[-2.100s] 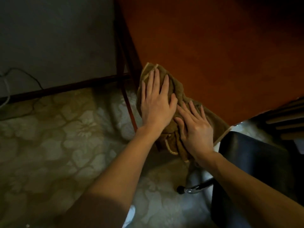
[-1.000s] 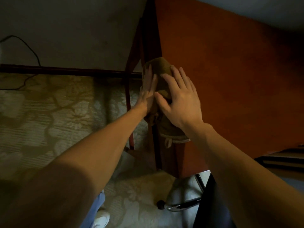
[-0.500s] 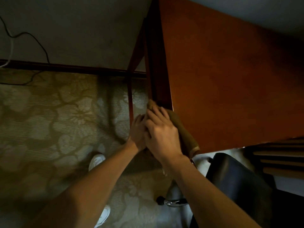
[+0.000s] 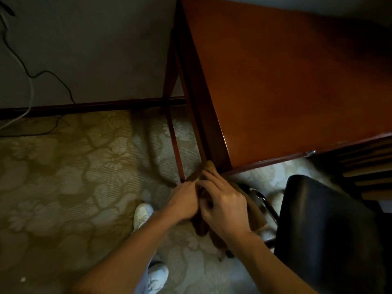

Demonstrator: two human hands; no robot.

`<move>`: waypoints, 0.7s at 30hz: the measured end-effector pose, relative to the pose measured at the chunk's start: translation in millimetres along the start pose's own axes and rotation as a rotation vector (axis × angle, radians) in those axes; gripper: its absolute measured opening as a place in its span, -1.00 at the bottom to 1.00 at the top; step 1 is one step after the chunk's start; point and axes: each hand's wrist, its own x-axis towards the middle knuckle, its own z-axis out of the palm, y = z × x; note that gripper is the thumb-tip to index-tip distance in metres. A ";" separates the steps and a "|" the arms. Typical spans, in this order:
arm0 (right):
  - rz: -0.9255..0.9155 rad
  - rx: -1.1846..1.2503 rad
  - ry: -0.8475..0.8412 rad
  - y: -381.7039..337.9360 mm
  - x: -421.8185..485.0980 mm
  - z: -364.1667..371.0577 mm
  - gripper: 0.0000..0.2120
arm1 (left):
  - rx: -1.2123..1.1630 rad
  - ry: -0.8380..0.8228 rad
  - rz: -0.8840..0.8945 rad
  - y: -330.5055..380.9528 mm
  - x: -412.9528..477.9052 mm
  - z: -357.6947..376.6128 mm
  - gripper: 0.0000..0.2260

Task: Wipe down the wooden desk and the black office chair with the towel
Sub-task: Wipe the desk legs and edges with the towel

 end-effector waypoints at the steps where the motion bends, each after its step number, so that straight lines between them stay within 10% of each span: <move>1: 0.008 0.019 -0.018 -1.9 -2.3 -4.0 -0.60 | 0.057 -0.035 -0.009 2.0 1.6 -9.1 -0.71; 9: 0.010 0.127 0.128 -14.1 9.0 -5.9 -0.49 | -0.015 0.622 0.119 6.3 5.1 -46.5 -0.64; 15: 0.190 0.204 0.138 -4.7 5.9 5.3 -0.70 | 0.205 0.077 0.080 5.9 45.1 -21.5 -0.41; 21: 0.449 0.334 0.231 47.4 -68.8 5.9 -0.85 | 0.214 0.163 0.209 9.6 -14.3 36.5 -0.58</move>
